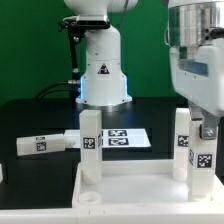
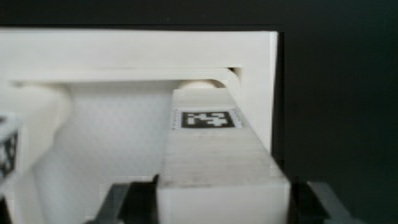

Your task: Assemble desk

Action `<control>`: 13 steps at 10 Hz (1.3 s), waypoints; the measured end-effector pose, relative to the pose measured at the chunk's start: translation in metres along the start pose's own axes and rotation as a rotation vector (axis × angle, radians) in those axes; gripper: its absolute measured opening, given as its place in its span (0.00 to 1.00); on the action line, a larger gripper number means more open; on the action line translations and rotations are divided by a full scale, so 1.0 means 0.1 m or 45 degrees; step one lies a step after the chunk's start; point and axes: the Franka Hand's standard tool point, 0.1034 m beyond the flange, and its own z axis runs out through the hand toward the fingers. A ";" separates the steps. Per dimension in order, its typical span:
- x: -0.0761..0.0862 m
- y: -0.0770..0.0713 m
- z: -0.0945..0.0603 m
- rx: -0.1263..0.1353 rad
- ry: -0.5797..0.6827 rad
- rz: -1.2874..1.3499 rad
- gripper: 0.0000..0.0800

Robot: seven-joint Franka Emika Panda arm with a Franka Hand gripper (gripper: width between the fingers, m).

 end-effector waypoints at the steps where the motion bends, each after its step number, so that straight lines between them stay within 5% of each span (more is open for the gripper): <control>1: -0.04 0.00 0.01 0.020 -0.013 0.196 0.36; 4: -0.05 0.00 0.01 0.019 -0.017 0.169 0.36; 5: -0.04 -0.01 0.02 0.023 -0.014 0.066 0.48; 6: -0.03 -0.04 0.03 0.047 -0.013 -0.189 0.48; 7: -0.02 -0.05 0.06 0.066 -0.014 -0.413 0.70; 8: -0.01 -0.02 0.09 0.057 -0.014 -0.596 0.79; 11: 0.02 -0.03 0.08 0.044 0.027 -0.967 0.81; 13: -0.07 -0.07 0.02 -0.002 0.063 -1.514 0.81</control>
Offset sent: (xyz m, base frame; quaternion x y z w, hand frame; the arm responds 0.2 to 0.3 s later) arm 0.0000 0.0000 0.0000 0.0000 0.0000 0.0000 1.0000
